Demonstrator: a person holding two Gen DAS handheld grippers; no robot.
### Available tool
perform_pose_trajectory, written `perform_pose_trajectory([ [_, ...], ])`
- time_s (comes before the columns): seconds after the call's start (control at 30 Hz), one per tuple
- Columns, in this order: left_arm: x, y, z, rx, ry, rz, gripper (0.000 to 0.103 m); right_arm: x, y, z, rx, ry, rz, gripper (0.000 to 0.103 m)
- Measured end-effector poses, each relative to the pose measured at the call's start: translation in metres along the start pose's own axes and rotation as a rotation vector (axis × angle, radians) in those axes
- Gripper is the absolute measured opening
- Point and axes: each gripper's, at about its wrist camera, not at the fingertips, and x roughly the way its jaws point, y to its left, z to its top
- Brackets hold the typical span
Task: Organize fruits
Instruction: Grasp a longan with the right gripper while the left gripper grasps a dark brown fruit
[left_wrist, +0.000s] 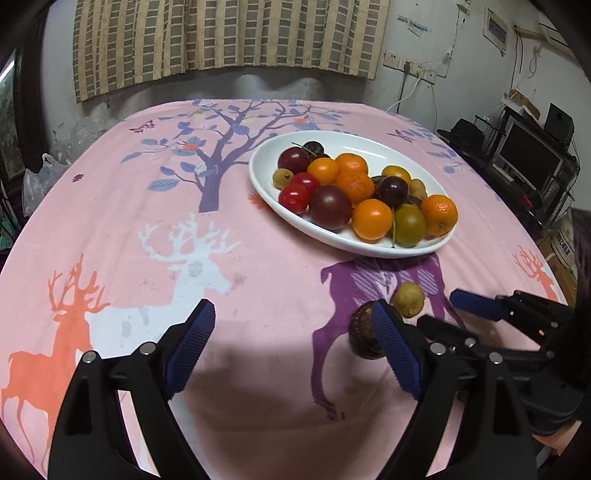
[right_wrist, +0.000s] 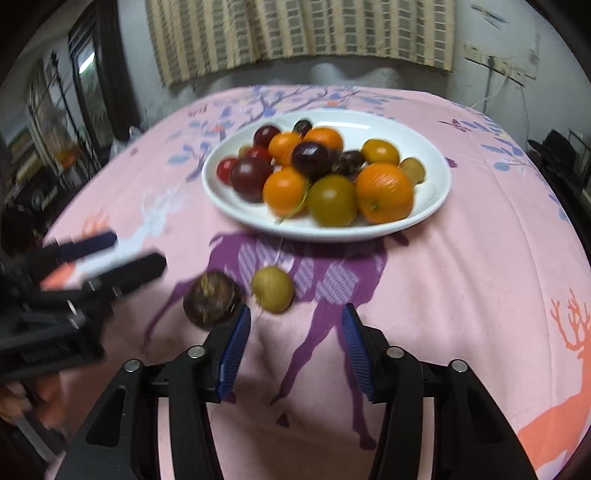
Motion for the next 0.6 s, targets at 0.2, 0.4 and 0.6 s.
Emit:
perform_pose_trajectory([
  [0.2, -0.002, 0.01, 0.004, -0.002, -0.006, 0.013, 0.085, 0.017, 0.014, 0.005, -0.054, 0.005, -0.042, 0.045],
  [0.4, 0.003, 0.016, 0.005, -0.029, 0.018, 0.005, 0.086, 0.021, 0.013, 0.012, -0.053, -0.02, 0.004, 0.026],
  [0.6, 0.004, -0.002, -0.002, 0.022, 0.026, -0.034, 0.086, 0.002, -0.013, 0.013, 0.058, -0.048, 0.063, 0.026],
])
